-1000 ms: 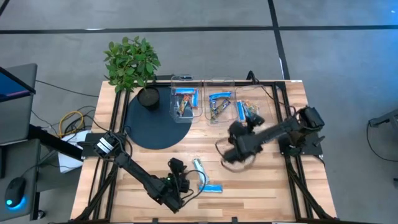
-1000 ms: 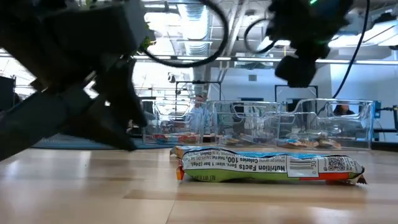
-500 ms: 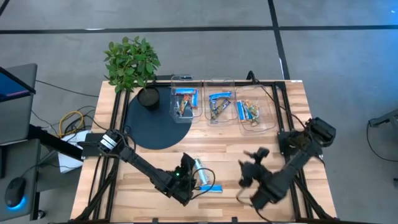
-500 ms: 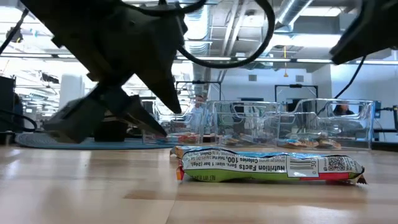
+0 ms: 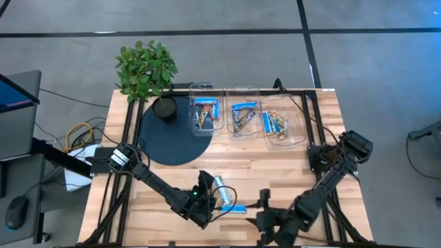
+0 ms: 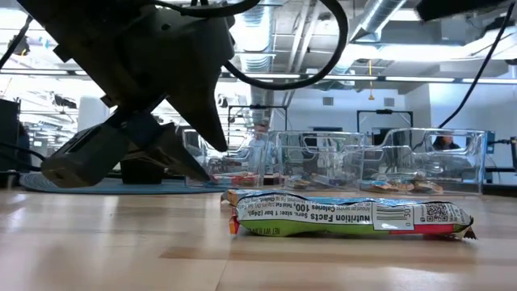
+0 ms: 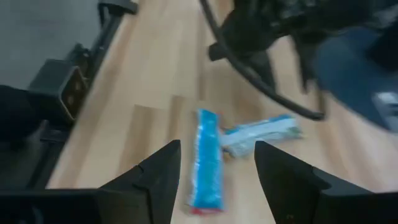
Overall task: Pick and place Granola Bars by type
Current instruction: Put the red granola bar into the left transparent bin
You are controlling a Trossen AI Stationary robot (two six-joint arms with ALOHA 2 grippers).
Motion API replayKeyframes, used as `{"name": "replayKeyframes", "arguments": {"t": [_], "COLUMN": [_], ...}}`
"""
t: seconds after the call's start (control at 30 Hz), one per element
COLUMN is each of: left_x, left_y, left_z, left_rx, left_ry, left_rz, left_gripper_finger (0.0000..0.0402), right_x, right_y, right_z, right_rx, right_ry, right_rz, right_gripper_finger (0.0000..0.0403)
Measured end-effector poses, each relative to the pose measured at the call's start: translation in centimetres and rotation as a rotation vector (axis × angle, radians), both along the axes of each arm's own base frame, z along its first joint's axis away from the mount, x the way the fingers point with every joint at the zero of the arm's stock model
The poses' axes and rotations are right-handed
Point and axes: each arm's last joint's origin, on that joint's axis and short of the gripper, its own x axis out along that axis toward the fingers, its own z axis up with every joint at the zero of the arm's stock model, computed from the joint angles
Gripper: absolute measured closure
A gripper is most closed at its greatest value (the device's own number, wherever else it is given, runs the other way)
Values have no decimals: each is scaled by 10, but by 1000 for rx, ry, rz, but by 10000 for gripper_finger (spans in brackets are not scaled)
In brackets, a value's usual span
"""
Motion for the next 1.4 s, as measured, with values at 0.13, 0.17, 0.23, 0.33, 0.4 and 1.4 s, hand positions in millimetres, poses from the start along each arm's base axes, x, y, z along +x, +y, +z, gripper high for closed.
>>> {"name": "replayKeyframes", "arguments": {"t": [0.13, 0.17, 0.23, 0.33, 0.4, 1.4], "left_x": [-3, -4, -8, -16, -21, -12], "left_y": [0, 0, -1, -3, -4, -80], "left_z": [0, 0, -1, -1, -2, 15], "left_rx": [-11, -14, -21, -43, -56, -413], "left_ry": [-7, -8, -6, 20, 27, -295], "left_rz": [28, 38, 60, 94, 127, -188], "left_gripper_finger": [223, 223, 223, 223, 223, 223], "right_x": [15, 18, 26, 35, 42, 46], "right_y": [-13, -17, -22, -27, -29, -38], "right_z": [-21, -27, -35, -42, -47, -61], "right_rx": [92, 97, 113, 112, 120, 158], "right_ry": [51, 71, 94, 110, 118, 241], "right_rz": [39, 42, 42, 60, 81, 77], "right_gripper_finger": [211, 213, 215, 218, 218, 227]}}
